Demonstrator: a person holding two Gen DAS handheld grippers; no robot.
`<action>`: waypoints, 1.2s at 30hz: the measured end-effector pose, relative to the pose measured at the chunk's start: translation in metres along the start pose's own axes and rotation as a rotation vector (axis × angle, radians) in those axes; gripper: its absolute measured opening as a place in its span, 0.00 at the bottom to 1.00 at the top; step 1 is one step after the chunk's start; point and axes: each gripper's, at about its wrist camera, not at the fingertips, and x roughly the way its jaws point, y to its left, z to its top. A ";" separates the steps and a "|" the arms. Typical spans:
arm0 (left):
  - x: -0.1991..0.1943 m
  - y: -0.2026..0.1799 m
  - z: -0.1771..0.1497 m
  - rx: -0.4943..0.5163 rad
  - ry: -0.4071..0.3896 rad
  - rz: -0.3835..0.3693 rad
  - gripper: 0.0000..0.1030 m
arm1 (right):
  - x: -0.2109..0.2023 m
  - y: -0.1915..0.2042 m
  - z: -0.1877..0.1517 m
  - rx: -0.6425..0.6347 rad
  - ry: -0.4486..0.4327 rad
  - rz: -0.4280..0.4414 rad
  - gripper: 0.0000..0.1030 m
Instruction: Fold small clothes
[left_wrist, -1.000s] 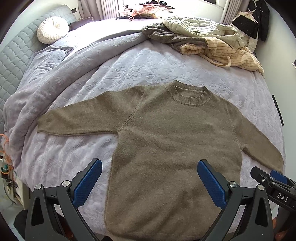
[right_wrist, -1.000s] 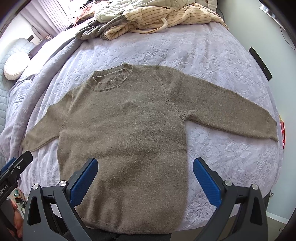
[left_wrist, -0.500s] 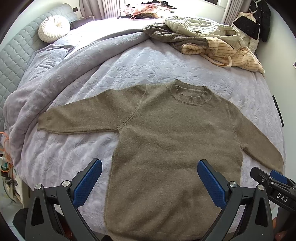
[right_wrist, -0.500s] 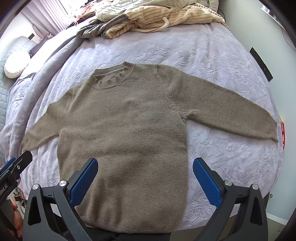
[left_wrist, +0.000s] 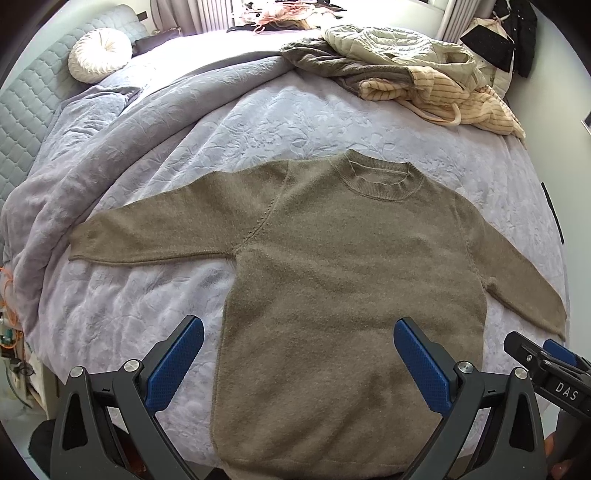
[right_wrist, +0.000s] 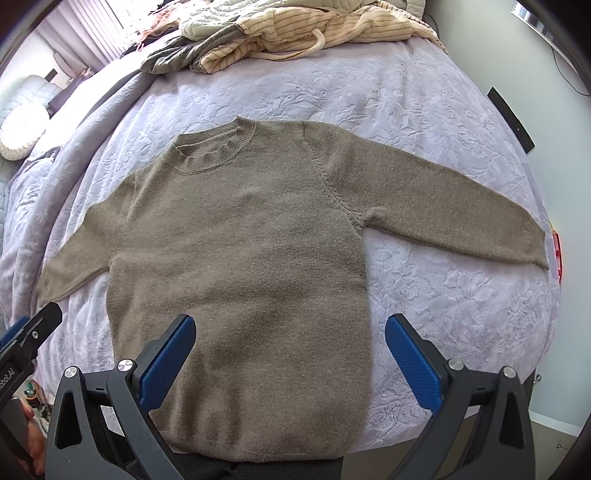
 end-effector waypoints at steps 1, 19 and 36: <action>0.000 0.001 -0.001 -0.001 0.002 -0.003 1.00 | 0.000 0.001 -0.001 0.002 0.000 -0.005 0.99; 0.041 0.035 -0.009 0.052 0.079 -0.072 1.00 | 0.009 0.044 -0.018 0.022 -0.023 -0.023 0.99; 0.108 0.185 0.004 -0.171 0.103 -0.026 1.00 | 0.042 0.158 -0.022 -0.190 0.035 0.009 0.99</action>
